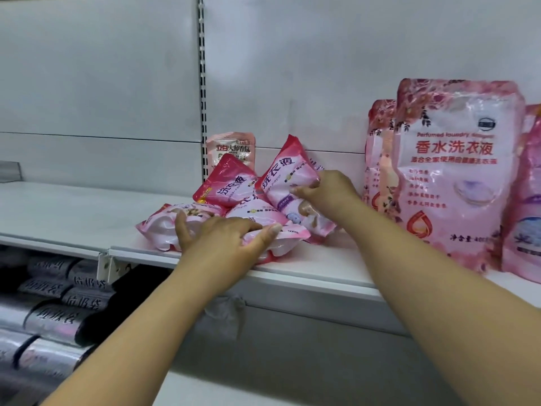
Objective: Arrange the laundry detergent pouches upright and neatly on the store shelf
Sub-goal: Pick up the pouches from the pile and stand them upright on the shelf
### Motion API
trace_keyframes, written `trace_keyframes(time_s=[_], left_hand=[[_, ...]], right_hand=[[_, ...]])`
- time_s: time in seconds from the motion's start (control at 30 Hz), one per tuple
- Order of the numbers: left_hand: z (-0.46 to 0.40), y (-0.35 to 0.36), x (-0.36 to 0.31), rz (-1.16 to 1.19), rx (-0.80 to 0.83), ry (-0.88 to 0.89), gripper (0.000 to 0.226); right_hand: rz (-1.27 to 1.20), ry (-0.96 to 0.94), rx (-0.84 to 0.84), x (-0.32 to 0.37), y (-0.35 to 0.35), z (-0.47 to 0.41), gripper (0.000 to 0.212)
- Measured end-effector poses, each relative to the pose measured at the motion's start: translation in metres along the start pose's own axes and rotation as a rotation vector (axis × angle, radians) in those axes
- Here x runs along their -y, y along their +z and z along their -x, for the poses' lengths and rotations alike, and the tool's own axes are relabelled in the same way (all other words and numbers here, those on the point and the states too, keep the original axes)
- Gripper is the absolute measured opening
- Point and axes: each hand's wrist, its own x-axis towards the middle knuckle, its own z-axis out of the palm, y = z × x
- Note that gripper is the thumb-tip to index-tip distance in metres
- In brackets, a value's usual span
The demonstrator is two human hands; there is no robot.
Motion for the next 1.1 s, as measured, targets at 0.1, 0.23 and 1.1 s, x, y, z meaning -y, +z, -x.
trace_keyframes(time_s=[0.1, 0.23, 1.1], left_hand=[[0.002, -0.003, -0.001, 0.047, 0.026, -0.009, 0.07], [-0.002, -0.016, -0.002, 0.366, 0.031, -0.096, 0.089], [-0.049, -0.012, -0.096, 1.517, -0.262, 0.003, 0.033]], right_hand=[[0.105, -0.159, -0.101, 0.005, -0.007, 0.012, 0.026], [-0.199, -0.306, -0.238, 0.015, -0.019, 0.038, 0.024], [-0.762, -0.055, -0.134, -0.024, -0.038, 0.097, 0.031]])
